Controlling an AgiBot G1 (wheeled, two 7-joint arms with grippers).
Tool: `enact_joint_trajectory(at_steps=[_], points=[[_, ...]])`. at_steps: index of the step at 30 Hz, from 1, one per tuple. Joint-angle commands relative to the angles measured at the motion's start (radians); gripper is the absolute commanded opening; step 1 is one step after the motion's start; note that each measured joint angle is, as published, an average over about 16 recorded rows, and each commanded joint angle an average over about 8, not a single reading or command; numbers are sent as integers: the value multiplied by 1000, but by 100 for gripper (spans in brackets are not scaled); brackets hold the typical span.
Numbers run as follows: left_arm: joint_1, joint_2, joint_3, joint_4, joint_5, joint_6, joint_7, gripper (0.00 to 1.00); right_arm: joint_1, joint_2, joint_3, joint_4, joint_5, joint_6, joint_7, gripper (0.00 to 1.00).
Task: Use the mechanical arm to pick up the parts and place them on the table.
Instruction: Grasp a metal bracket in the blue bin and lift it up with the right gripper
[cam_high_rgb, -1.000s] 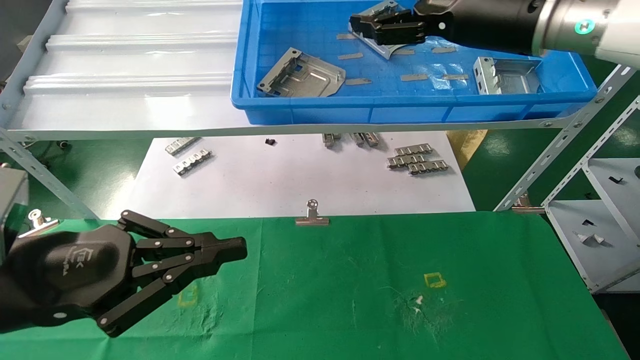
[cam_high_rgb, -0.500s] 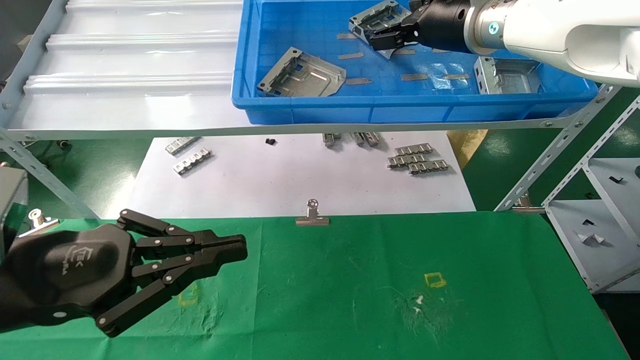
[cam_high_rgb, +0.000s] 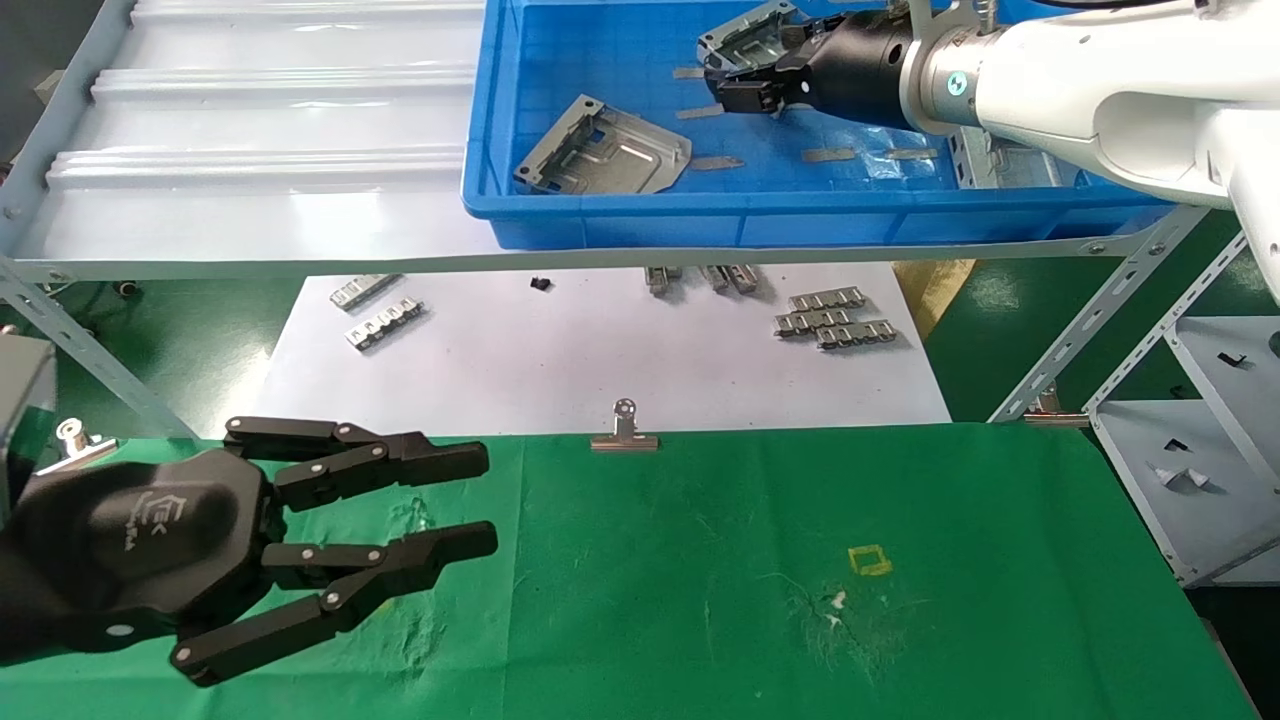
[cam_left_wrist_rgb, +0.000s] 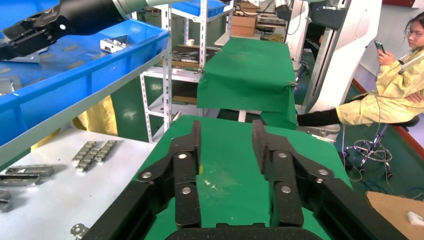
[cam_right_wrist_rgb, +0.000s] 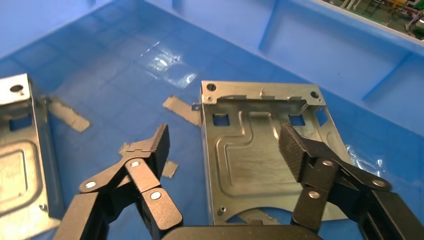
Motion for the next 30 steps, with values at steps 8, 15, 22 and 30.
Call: enact_joint_trajectory(at_steps=[8, 15, 22, 30], points=[[0, 0, 0, 0, 0, 0, 0, 100, -20, 0, -12, 10, 34, 23, 49, 0], [0, 0, 0, 0, 0, 0, 0, 100, -23, 0, -44, 26, 34, 21, 55, 0], [0, 0, 0, 0, 0, 0, 0, 100, -20, 0, -79, 37, 30, 12, 54, 0], [0, 0, 0, 0, 0, 0, 0, 100, -13, 1, -117, 47, 29, 1, 46, 0]])
